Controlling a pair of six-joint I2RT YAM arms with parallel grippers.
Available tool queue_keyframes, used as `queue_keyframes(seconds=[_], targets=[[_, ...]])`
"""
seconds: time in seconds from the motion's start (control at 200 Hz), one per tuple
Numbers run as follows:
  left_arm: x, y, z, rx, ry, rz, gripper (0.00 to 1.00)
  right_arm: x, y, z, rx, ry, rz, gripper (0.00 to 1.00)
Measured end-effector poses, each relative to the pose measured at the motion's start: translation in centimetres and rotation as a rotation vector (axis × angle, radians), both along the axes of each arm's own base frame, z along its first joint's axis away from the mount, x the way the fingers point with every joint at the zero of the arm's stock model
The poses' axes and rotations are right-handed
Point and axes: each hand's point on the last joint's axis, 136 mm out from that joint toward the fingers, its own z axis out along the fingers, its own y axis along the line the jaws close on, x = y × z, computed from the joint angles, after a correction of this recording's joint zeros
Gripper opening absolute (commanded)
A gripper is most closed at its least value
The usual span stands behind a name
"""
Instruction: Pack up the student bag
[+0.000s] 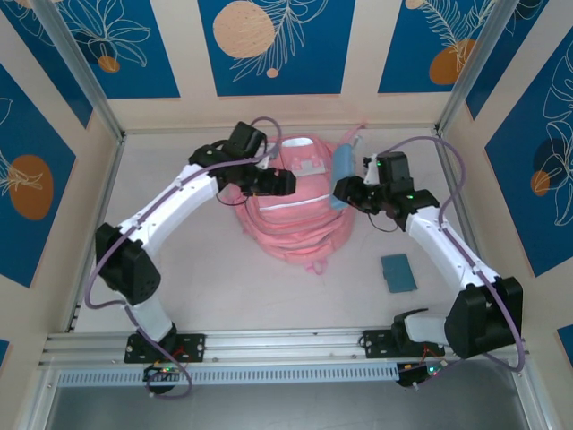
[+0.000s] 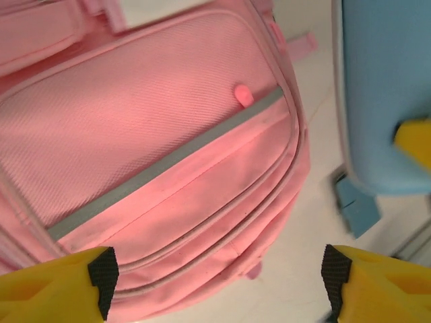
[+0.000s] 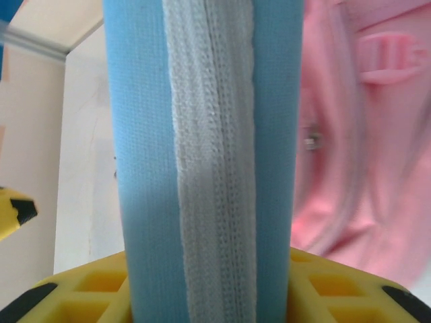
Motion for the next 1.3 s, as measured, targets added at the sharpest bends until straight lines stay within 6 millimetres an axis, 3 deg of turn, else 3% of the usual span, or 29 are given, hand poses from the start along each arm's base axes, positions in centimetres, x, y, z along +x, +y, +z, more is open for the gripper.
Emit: queue_keyframes(seconds=[0.12,0.255,0.405,0.76,0.9,1.11,1.3], targets=[[-0.9,-2.0,-2.6,0.161,-0.068,-0.162,0.74,-0.2,-2.8,-0.1,0.010,0.037,-0.075,0.44],[-1.8,-3.3,-5.5,0.299,-0.092,-0.335,0.73,-0.8,-4.6,-0.3,0.025,0.063,-0.125,0.44],[-1.9,-4.2,-7.2,0.398,-0.133,-0.490,0.70,-1.2,-5.0,-0.3,0.045,0.083,-0.138,0.44],[0.2,-3.6,-11.4,0.592,-0.159,-0.646,0.68,-2.0,-4.9,-0.5,0.075,0.116,-0.146,0.45],[0.7,-3.6,-12.4,0.628,-0.159,-0.680,0.47,-2.1,-4.9,-0.4,0.081,0.118,-0.153,0.46],[0.6,-3.9,-12.0,0.638,-0.179,-0.691,0.17,-2.5,-5.1,-0.2,0.083,0.119,-0.164,0.46],[1.7,-3.6,-8.8,0.645,-0.277,-0.641,0.00,-3.6,-5.5,0.4,0.085,0.112,-0.173,0.47]])
